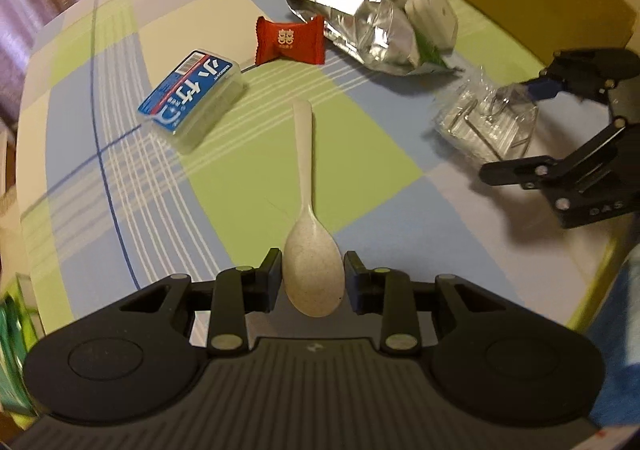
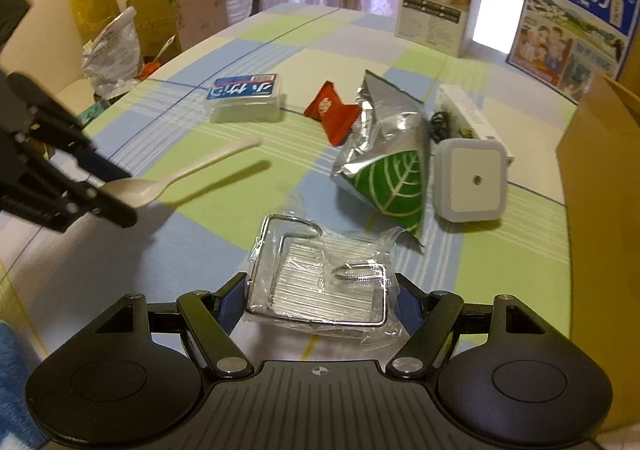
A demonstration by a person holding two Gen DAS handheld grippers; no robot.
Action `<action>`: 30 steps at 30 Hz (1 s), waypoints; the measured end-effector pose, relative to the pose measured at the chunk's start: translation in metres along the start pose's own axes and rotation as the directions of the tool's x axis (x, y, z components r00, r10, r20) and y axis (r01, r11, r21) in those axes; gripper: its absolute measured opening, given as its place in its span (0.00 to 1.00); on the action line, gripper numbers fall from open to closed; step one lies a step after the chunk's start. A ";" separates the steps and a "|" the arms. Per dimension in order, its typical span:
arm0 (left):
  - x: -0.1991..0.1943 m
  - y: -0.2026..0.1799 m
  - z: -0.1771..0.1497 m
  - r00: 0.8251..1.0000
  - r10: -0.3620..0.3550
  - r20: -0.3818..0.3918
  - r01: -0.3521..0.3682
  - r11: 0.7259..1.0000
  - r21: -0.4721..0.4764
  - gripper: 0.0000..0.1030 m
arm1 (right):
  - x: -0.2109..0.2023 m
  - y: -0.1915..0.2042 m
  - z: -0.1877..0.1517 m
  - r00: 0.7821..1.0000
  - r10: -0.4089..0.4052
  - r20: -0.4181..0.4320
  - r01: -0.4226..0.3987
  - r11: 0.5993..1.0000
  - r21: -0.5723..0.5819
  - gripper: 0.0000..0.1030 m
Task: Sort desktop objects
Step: 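Carry the spoon with the left tool while the right tool carries the soap rack into the cardboard box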
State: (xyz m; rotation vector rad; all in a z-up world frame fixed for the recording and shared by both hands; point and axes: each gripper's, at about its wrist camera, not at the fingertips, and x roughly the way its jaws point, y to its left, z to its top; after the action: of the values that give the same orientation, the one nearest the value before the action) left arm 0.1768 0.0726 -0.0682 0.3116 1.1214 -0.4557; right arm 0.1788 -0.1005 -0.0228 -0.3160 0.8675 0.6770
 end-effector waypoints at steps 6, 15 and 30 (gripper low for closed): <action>-0.030 -0.021 -0.010 0.998 0.008 0.070 -0.002 0.997 -0.082 0.27 | -0.032 -0.008 -0.001 0.998 -0.029 0.051 0.025 0.997 0.072 0.70; -0.075 -0.068 -0.010 0.980 0.048 0.194 -0.019 0.988 -0.150 0.27 | -0.100 -0.022 -0.007 0.990 -0.063 0.127 0.042 0.986 0.158 0.70; -0.103 -0.151 0.006 0.952 0.003 0.305 0.043 0.988 -0.145 0.27 | -0.174 -0.067 -0.046 0.974 -0.173 0.148 0.129 0.955 0.266 0.70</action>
State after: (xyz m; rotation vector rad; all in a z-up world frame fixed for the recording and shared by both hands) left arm 0.0697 -0.0412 0.0268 0.0925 0.8513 -0.4185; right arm 0.1163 -0.2461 0.0847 -0.0901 0.7483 0.4364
